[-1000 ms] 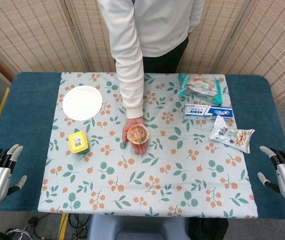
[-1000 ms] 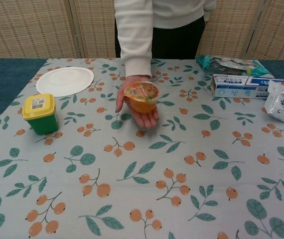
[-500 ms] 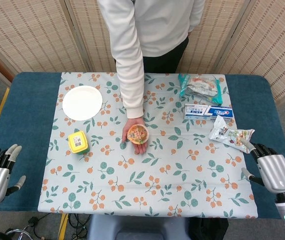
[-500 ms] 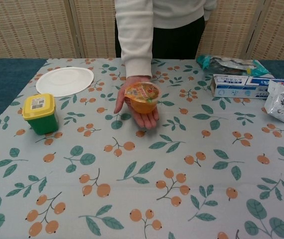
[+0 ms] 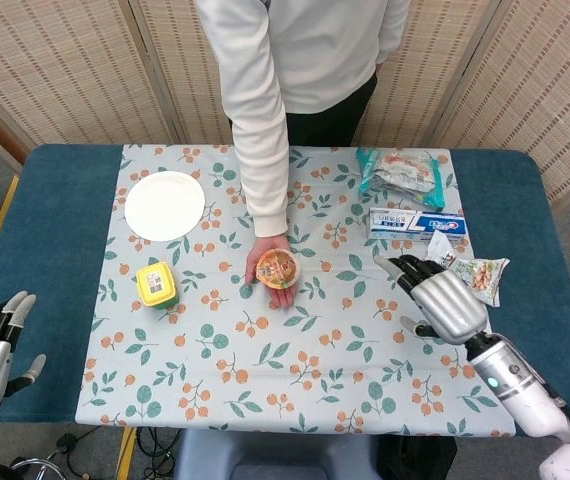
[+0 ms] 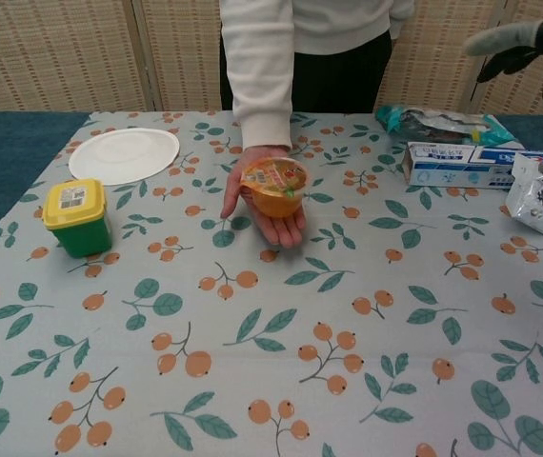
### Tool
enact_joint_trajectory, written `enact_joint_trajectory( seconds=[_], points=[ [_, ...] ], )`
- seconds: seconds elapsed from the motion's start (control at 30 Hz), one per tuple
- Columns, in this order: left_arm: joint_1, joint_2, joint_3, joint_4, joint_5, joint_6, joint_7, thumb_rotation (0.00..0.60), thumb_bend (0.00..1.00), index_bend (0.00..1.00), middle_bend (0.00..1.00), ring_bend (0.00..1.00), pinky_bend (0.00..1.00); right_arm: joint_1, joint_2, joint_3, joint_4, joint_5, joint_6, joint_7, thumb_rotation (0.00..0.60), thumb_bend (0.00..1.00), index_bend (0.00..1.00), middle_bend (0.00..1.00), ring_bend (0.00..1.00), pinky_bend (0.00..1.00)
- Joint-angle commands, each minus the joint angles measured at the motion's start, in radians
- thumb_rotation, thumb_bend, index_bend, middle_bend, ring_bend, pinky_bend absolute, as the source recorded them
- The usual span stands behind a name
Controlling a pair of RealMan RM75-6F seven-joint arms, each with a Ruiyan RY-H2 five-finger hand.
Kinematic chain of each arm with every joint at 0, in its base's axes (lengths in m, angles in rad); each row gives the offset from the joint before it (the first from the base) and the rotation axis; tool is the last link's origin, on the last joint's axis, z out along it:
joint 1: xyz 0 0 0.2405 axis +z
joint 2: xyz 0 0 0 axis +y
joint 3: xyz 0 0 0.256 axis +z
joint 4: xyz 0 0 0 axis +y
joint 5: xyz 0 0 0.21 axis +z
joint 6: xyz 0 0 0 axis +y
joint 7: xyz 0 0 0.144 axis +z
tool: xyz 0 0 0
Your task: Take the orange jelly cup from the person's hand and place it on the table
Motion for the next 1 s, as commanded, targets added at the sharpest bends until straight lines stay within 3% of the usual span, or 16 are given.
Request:
enact_joint_trajectory(
  seconds=[0.03,0.43,1.0],
  points=[
    [0.004,0.003,0.001,0.002,-0.001,0.004,-0.004,0.600,0.28,0.01,0.06,0.11,0.07,0.068,-0.038,0.032,0.002,0.039,-0.067,-0.019,0.600,0.18,0.00,0.14,0.10,0.25],
    [0.013,0.004,0.006,0.008,-0.005,0.001,-0.010,0.600,0.28,0.01,0.06,0.11,0.07,0.271,-0.232,0.077,0.159,0.147,-0.222,-0.120,0.600,0.17,0.00,0.14,0.10,0.24],
    [0.025,0.005,0.007,0.016,-0.015,0.003,-0.017,0.600,0.28,0.01,0.05,0.11,0.07,0.461,-0.482,0.095,0.408,0.265,-0.324,-0.148,0.600,0.13,0.00,0.14,0.10,0.24]
  ],
)
